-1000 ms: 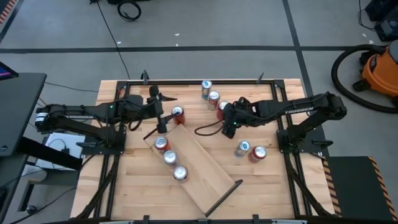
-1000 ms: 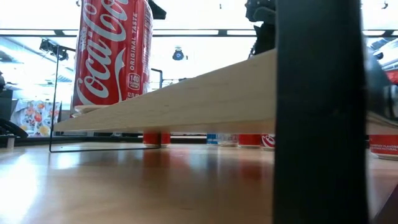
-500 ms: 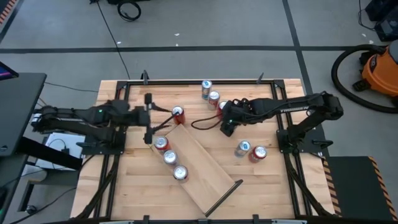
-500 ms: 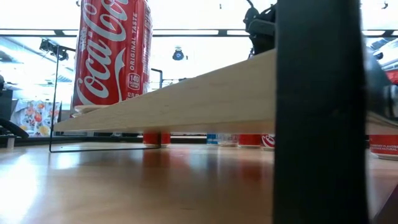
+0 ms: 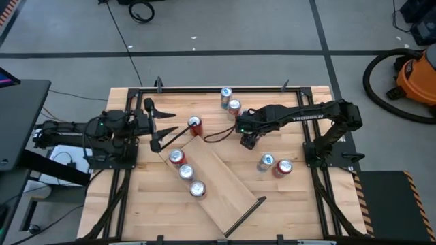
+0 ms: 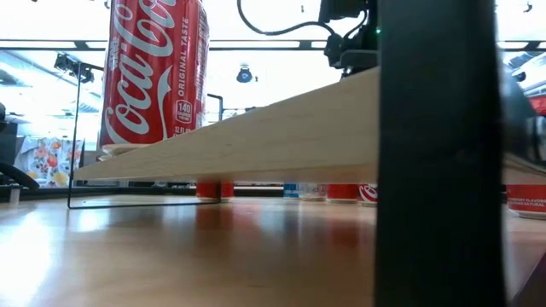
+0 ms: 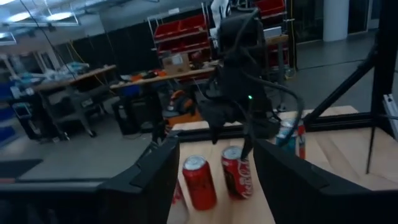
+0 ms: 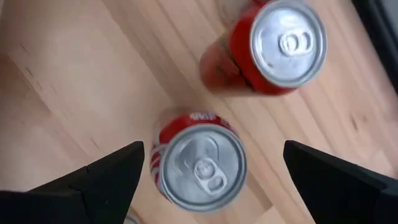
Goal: Place canned beverage on shelf
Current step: Put the red soda can on the shelf aligned with the other red soda can
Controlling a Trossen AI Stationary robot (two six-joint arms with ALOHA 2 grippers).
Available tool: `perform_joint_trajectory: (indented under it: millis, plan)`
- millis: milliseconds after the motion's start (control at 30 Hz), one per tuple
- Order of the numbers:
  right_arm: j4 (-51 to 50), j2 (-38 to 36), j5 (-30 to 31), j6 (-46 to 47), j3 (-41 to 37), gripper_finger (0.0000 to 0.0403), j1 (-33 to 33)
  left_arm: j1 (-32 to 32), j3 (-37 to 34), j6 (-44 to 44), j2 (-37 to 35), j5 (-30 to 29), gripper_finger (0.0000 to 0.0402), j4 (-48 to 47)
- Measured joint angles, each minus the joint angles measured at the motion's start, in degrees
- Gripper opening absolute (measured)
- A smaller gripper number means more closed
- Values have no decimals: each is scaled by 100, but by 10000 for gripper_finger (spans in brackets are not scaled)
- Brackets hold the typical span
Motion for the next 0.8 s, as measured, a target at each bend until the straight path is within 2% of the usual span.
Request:
perform_joint_trajectory:
  millis: [233, 467, 800]
  plan:
    - [-152, -38, -154, -68, 2, 396, -253, -27, -2, -496, 4, 4, 210, -140]
    - [-81, -4, -633, -136, -4, 396, -413, -70, -2, -927, 15, 17, 210, -124]
    - [292, 170, -857, 115, -311, 396, -443, -68, 0, -1363, 11, 18, 210, 242]
